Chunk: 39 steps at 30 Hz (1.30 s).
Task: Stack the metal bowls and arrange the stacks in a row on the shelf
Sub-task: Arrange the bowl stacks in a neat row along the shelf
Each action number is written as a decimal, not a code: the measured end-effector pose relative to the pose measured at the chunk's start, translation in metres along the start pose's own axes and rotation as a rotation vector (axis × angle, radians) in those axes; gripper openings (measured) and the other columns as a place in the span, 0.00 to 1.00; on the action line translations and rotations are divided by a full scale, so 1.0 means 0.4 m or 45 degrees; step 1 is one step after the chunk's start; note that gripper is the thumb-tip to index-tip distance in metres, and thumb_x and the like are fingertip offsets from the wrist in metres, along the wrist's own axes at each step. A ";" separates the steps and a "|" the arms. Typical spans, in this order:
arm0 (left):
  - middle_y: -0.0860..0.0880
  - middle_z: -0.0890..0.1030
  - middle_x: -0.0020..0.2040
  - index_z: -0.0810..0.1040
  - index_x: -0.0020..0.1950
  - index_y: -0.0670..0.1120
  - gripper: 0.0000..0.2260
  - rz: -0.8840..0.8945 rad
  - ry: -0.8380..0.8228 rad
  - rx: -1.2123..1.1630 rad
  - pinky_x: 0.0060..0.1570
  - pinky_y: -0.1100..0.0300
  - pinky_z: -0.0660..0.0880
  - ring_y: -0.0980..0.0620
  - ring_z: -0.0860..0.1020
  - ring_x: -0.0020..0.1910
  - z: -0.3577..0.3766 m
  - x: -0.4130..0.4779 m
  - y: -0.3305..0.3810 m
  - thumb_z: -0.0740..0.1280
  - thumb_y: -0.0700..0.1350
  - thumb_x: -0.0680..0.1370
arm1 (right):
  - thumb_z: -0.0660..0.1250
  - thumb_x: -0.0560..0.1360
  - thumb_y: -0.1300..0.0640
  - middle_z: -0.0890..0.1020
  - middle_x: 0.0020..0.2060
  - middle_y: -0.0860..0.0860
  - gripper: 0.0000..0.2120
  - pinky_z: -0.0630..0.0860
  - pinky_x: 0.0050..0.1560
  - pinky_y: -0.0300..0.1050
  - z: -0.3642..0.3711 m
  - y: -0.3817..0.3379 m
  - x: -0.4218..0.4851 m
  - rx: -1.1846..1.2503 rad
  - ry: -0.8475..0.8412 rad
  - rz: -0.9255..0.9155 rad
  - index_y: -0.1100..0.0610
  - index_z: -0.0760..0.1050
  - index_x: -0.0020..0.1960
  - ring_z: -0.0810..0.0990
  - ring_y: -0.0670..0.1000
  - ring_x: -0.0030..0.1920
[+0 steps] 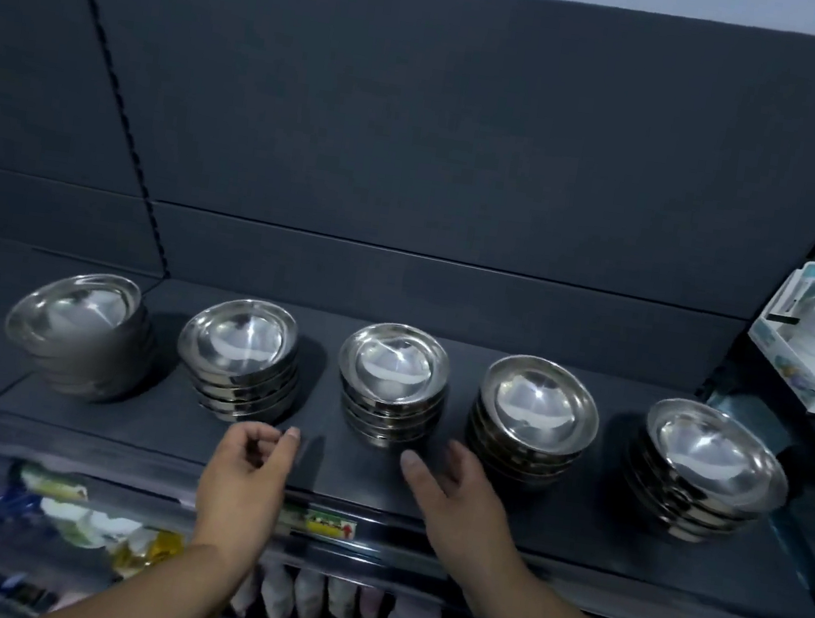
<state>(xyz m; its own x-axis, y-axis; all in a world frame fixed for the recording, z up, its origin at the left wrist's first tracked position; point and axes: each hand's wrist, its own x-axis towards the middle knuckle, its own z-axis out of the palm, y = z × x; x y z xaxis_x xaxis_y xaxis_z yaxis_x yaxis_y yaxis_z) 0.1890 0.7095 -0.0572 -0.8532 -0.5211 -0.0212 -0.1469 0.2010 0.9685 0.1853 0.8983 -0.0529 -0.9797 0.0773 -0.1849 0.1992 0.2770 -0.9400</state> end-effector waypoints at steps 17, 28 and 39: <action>0.48 0.68 0.71 0.54 0.75 0.63 0.36 -0.656 -0.618 -0.465 0.48 0.48 0.79 0.37 0.80 0.53 -0.203 0.295 0.010 0.65 0.67 0.72 | 0.69 0.73 0.41 0.70 0.71 0.47 0.37 0.69 0.62 0.64 0.200 -0.110 0.105 0.740 0.364 0.352 0.41 0.55 0.76 0.70 0.56 0.69; 0.45 0.78 0.59 0.67 0.68 0.54 0.21 -0.693 -0.763 -0.577 0.49 0.49 0.79 0.36 0.80 0.50 -0.196 0.346 -0.003 0.66 0.55 0.77 | 0.72 0.70 0.41 0.75 0.66 0.46 0.36 0.72 0.56 0.59 0.245 -0.108 0.109 0.624 0.378 0.331 0.42 0.59 0.74 0.75 0.55 0.64; 0.49 0.74 0.65 0.62 0.71 0.57 0.33 -0.498 -0.783 -0.402 0.50 0.49 0.79 0.39 0.79 0.54 -0.210 0.352 -0.031 0.72 0.59 0.71 | 0.79 0.47 0.34 0.63 0.76 0.49 0.70 0.63 0.75 0.50 0.237 -0.087 0.060 -0.041 0.445 0.076 0.47 0.44 0.79 0.66 0.49 0.74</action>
<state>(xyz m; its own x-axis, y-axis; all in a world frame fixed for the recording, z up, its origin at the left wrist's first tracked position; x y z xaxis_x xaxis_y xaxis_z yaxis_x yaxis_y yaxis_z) 0.1125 0.5641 -0.0512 -0.9060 0.0646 -0.4183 -0.4226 -0.1944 0.8852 0.1527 0.7996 -0.0520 -0.9009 0.4158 -0.1247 0.2620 0.2918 -0.9199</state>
